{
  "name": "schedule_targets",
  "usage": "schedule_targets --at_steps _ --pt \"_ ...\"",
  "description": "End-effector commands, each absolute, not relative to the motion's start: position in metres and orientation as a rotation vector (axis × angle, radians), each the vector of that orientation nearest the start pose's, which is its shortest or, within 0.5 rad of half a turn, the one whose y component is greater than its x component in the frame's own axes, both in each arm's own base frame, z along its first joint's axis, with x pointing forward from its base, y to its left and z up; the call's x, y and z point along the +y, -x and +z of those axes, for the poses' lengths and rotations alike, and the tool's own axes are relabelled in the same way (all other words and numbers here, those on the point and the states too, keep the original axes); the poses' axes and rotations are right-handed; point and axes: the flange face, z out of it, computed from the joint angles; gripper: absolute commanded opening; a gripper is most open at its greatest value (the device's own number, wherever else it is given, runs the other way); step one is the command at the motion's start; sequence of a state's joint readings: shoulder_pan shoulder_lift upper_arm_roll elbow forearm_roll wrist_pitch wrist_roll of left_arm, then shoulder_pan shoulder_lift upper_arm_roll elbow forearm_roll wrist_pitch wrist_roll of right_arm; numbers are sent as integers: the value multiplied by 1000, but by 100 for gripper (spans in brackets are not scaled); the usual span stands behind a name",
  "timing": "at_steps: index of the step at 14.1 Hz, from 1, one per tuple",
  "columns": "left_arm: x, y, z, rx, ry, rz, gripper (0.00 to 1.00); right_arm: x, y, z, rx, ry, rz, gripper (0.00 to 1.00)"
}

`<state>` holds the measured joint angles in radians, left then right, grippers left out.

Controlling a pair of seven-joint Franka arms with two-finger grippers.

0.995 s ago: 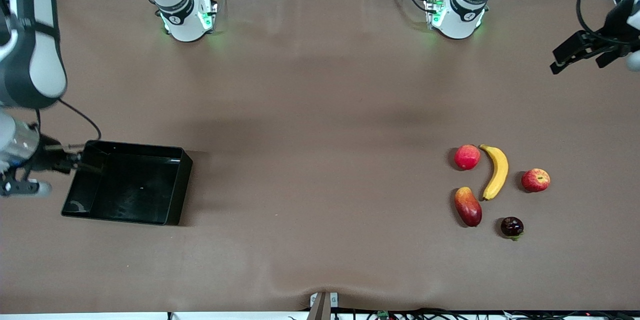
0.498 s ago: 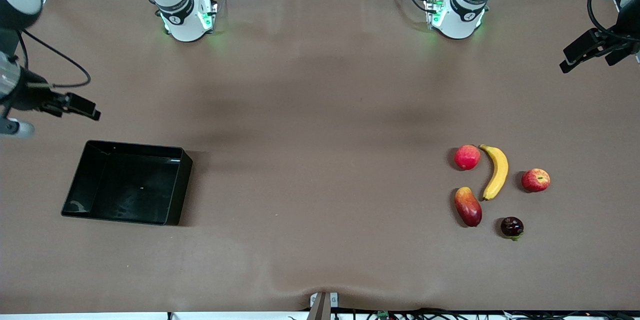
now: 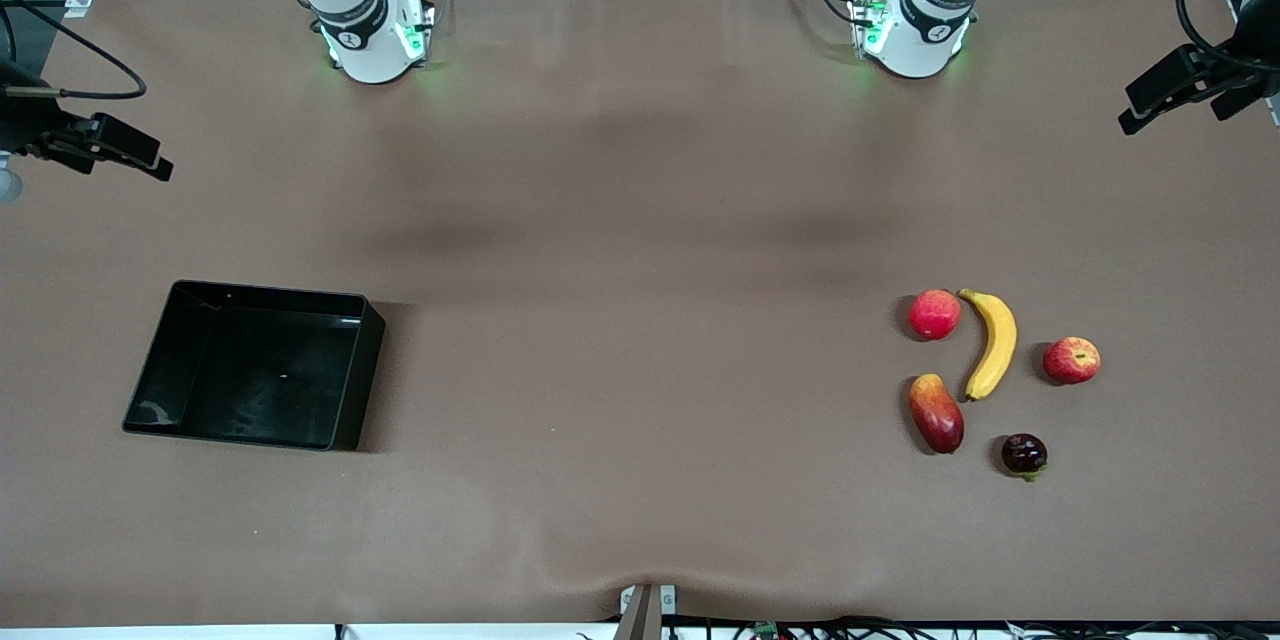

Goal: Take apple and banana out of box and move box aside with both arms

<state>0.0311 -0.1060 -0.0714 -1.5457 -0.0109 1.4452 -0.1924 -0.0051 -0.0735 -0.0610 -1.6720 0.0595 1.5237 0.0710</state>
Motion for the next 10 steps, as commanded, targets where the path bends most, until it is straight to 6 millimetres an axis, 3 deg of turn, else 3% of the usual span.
schedule_targets --at_steps 1,3,6,10 --pt "-23 -508 684 -231 3139 11 100 -26 -519 616 221 3099 89 100" --pt "-24 -509 686 -224 3140 6 100 -37 -519 617 238 3104 84 100" --pt "-21 -509 688 -226 3141 -1 100 -32 -513 618 234 3120 151 100" --pt "-21 -518 674 -232 3138 42 100 -36 -502 638 233 3118 164 100"
